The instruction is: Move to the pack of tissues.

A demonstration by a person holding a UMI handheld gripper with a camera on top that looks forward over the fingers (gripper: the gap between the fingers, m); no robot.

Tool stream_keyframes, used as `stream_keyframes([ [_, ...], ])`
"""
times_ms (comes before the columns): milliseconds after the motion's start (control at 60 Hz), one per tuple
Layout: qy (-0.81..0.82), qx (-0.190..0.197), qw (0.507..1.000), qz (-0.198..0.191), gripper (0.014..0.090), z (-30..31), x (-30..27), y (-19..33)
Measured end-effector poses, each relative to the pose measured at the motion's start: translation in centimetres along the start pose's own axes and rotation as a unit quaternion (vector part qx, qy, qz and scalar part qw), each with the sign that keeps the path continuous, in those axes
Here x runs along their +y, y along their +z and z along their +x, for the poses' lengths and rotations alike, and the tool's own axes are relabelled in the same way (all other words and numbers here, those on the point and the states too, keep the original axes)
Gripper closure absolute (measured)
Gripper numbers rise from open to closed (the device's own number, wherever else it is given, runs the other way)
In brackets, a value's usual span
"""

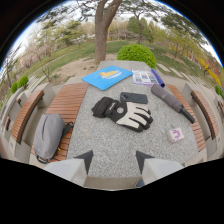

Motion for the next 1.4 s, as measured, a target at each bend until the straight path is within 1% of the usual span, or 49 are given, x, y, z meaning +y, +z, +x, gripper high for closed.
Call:
stream_keyframes([
  [17,0.001,-0.001,1.0,0.0,0.02,-0.2,-0.4,0.6],
  [167,-0.003,-0.008,1.0,-0.003,0.02,0.7,0.2,0.3],
  [233,-0.01,-0.002,1.0,-0.001,0.0202,2.0,1.3,-0.4],
  [283,-0.012,0.0,1.0,-0.001,0.0202,3.3,1.9,-0.8],
  [400,-0.013,0.018,1.0,-0.01,0.0202,6.9,3.6,-1.6],
  [583,0.004,0.049,0.998,-0.026,0.0203,13.8,5.8,-1.2],
  [667,0.009,0.054,0.998,-0.029,0.0202,16.2,5.8,-0.5],
  [833,0.007,0.05,0.998,-0.028,0.0202,20.1,4.7,1.9],
  [983,-0.005,0.037,0.999,-0.026,0.0203,22.4,3.1,4.8],
  [1183,-0.02,0.022,0.999,-0.026,0.0199,24.2,1.3,9.2],
  [1400,-0.026,0.009,0.999,-0.027,0.0202,25.2,0.0,12.2],
])
